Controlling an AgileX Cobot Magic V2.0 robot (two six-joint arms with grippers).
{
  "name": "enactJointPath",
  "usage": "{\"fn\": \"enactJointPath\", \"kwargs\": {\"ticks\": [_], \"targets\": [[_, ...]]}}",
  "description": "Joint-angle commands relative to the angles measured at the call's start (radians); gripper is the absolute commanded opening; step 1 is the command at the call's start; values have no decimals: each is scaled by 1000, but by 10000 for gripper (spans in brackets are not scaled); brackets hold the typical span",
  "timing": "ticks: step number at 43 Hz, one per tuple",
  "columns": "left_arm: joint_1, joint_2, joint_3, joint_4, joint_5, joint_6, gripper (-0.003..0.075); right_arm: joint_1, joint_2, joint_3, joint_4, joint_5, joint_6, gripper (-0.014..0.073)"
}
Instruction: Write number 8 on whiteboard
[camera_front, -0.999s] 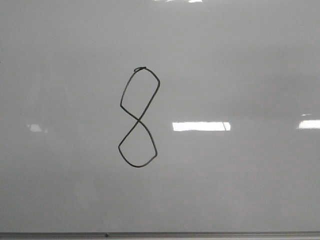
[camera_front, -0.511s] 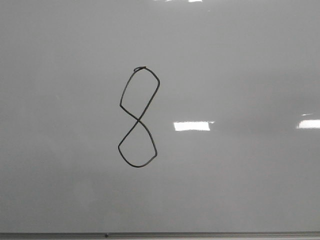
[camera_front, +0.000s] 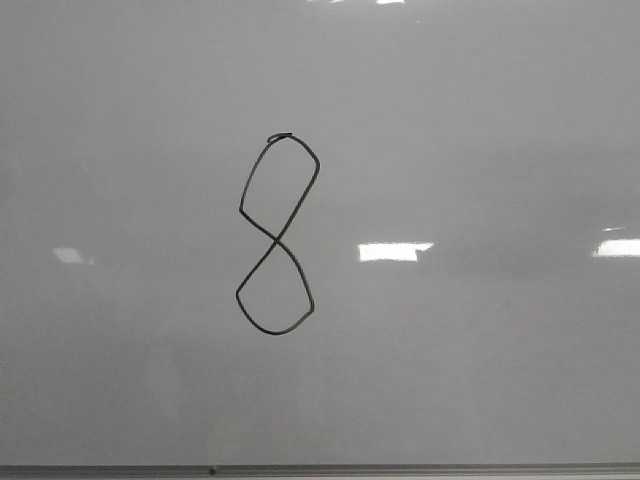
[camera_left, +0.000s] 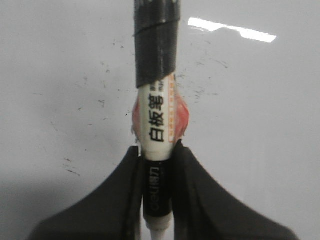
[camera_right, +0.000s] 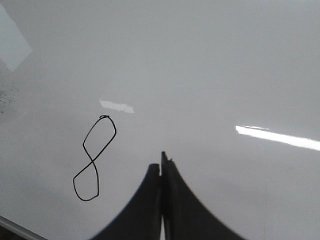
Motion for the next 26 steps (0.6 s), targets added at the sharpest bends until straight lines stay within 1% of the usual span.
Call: {"fn": "enactJointPath", "kwargs": {"ticks": [1, 4, 10, 20, 26], "targets": [[-18, 63, -77, 25, -70, -7, -18, -6, 14, -22, 19, -63, 2, -57], [-45, 115, -111, 25, -90, -7, -18, -6, 14, -22, 19, -63, 2, -57], [-90, 184, -145, 25, -173, -7, -18, -6, 14, -22, 19, -63, 2, -57], [-143, 287, -154, 50, -229, -7, -18, -6, 14, -15, 19, -65, 2, -57], [-153, 335, -154, 52, -268, -27, -18, -6, 14, 7, 19, -73, 2, -57]]}}
